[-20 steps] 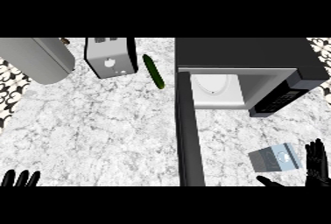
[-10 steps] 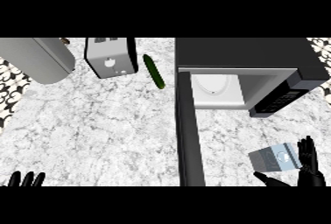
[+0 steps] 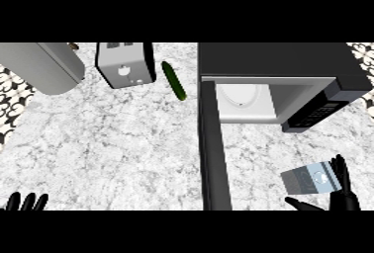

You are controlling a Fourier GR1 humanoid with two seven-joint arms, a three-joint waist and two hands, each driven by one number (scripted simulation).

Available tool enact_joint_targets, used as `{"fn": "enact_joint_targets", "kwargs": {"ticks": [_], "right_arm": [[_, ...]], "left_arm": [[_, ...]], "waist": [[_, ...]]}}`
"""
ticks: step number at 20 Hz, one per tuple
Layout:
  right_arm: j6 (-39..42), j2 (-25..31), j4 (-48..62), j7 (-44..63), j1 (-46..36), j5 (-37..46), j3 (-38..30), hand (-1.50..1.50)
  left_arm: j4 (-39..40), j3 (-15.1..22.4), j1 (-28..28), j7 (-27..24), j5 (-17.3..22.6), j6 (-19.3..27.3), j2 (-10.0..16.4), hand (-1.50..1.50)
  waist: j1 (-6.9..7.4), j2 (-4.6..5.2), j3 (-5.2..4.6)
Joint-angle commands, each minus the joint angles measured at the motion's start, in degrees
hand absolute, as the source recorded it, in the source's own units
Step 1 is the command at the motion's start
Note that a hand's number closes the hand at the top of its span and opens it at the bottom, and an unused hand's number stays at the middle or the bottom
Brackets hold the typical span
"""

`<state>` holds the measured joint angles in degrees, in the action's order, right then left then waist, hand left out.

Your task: Pick up the milk, place it into the microwave and close the microwave

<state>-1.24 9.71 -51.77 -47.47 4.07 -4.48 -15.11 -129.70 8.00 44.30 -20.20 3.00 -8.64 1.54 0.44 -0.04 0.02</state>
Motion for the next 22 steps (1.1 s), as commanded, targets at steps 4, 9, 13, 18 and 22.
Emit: {"fn": "enact_joint_targets", "kwargs": {"ticks": [4, 9, 13, 18, 22], "right_arm": [[-0.99, -0.71, 11.22, -8.09, -6.32, -0.45, -2.24, -1.5], [6.71, 0.42, 12.56, -10.3, -7.44, -4.39, -3.74, -1.5], [10.64, -0.21, 16.46, -12.24, -10.73, -5.42, -3.52, 1.5], [15.11, 2.11, 13.54, -11.43, -8.58, -8.37, -4.32, 1.5], [14.92, -2.17, 8.47, -9.17, -7.5, -8.06, -0.53, 1.5]], "left_arm": [[-1.54, -0.32, 1.12, 0.13, 0.29, -0.21, -0.18, -1.5], [2.88, -4.34, -2.16, -0.97, 2.73, -1.63, 1.19, -1.5], [1.28, -1.97, -0.65, -0.32, 1.78, -1.4, 0.19, -1.5], [0.63, -3.31, -0.94, 0.75, 2.64, -1.8, 0.73, -1.5], [-1.34, -2.2, 0.37, 0.33, 1.99, -2.13, 0.71, -1.5]], "waist": [[0.14, 0.02, 0.04], [-0.09, -0.01, 0.0], [0.18, 0.04, 0.04], [-0.15, 0.0, 0.0], [-0.14, -0.1, -0.03]]}}
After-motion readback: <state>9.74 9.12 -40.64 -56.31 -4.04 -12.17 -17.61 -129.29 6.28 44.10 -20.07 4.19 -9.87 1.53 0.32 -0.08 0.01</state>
